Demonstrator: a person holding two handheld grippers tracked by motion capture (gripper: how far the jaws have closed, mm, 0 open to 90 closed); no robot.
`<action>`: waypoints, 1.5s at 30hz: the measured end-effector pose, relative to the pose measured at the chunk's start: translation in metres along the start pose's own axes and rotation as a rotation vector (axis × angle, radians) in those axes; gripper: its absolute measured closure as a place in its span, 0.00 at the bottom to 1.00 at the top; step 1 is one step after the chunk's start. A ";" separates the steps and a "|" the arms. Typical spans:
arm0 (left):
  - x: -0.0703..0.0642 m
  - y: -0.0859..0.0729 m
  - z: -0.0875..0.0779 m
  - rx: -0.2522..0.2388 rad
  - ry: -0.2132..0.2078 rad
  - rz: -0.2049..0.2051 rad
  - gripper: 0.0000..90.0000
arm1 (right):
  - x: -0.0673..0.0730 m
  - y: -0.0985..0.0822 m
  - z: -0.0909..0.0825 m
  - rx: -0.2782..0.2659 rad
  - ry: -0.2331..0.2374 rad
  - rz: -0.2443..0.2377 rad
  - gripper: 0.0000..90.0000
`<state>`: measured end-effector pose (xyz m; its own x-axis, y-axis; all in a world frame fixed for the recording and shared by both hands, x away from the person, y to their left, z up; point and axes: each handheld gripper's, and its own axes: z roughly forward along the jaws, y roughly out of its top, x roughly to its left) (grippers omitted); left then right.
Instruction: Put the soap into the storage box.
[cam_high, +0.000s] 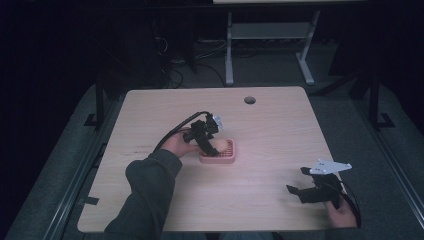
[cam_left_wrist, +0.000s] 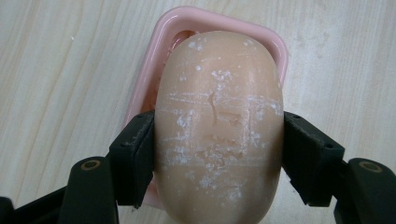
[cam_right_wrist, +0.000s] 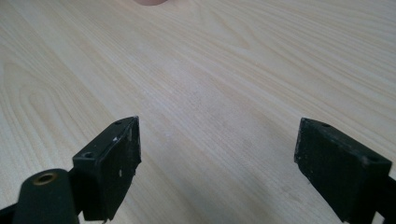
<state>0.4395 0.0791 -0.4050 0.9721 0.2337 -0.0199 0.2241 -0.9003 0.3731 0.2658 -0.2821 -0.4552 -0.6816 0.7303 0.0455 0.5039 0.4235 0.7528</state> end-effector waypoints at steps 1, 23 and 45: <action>0.000 0.000 0.002 0.005 0.000 -0.005 0.36 | 0.000 0.000 0.000 0.001 -0.001 0.000 0.16; 0.002 0.003 0.010 0.012 0.006 0.001 0.36 | 0.000 -0.001 0.000 0.001 0.001 0.005 0.16; 0.003 0.004 0.010 0.005 0.016 -0.001 0.36 | 0.000 -0.001 0.000 0.002 0.002 0.002 0.16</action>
<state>0.4444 0.0728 -0.4125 0.9707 0.2401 -0.0052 0.2251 -0.9019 0.3687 0.2657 -0.2821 -0.4559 -0.6817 0.7300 0.0486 0.5063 0.4228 0.7516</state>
